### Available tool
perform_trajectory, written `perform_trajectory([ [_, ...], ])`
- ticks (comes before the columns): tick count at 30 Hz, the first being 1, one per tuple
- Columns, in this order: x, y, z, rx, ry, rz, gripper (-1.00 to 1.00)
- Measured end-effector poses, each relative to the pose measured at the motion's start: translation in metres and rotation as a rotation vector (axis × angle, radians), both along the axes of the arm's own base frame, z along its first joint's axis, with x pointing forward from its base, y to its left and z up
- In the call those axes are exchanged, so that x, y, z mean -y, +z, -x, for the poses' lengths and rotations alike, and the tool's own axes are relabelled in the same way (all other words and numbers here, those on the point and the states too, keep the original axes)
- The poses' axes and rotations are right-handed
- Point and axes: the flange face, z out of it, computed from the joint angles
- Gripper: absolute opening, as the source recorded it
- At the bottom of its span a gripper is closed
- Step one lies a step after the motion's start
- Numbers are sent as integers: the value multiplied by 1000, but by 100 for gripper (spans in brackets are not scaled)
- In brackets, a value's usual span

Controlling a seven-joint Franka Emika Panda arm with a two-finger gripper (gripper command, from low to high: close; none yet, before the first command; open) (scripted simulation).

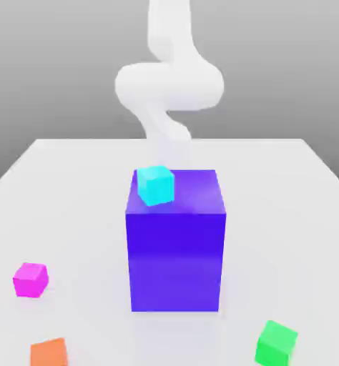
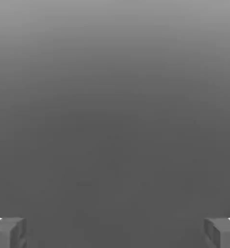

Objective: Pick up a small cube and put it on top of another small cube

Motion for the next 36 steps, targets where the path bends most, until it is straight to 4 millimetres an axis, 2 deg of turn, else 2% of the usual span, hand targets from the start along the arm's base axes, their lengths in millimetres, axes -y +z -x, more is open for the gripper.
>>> perform_trajectory([
  [2,25,-40,-23,-59,-127,-45,0],
  [5,65,-101,-46,-138,-310,-113,0],
  [8,108,-163,-56,-211,-493,-183,0],
  [11,149,-226,-54,-278,-678,-257,0],
  [16,207,-331,-24,-380,-986,-387,0],
  [19,241,-391,12,-433,-1195,-477,0],
  [20,249,-410,25,-450,-1261,-508,0],
  [23,253,-463,54,-503,-1413,-584,0],
  [28,254,-522,61,-517,-1454,-604,0],
  [29,254,-533,62,-518,-1455,-604,-100],
  [36,254,-535,62,-516,-1455,-604,-100],
])
